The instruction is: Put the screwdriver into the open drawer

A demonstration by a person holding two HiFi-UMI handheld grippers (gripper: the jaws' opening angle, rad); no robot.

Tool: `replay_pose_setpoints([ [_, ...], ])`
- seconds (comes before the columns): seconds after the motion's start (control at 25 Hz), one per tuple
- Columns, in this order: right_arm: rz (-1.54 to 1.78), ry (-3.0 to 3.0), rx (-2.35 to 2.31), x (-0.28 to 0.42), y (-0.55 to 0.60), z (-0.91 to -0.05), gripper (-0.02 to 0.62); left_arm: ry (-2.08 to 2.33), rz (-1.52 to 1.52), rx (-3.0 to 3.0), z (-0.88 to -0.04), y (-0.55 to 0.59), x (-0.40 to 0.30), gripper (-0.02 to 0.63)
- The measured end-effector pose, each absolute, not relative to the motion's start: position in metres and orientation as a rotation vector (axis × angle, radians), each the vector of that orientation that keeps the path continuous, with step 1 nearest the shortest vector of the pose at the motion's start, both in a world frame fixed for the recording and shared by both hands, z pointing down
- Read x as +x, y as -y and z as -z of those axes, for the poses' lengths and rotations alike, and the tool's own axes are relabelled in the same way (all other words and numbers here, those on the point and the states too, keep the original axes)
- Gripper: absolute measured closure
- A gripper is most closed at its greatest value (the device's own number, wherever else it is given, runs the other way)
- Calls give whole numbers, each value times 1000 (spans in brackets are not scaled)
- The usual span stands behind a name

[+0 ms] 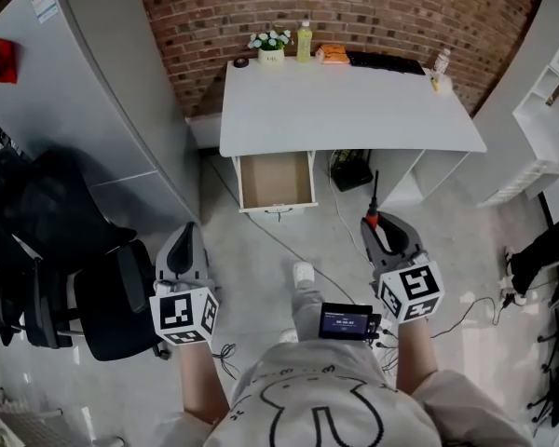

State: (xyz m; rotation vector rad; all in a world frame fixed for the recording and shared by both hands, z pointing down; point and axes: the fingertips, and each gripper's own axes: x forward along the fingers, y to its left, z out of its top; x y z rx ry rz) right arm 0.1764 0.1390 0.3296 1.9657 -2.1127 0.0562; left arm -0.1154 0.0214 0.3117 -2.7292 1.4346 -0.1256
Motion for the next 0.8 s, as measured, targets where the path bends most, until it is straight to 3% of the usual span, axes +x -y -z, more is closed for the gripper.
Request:
replay_pose_setpoints([
  [0.8,-71,2302,1676,194,104,-346,500,-1798,153,-2617,-340,156,-118,595],
])
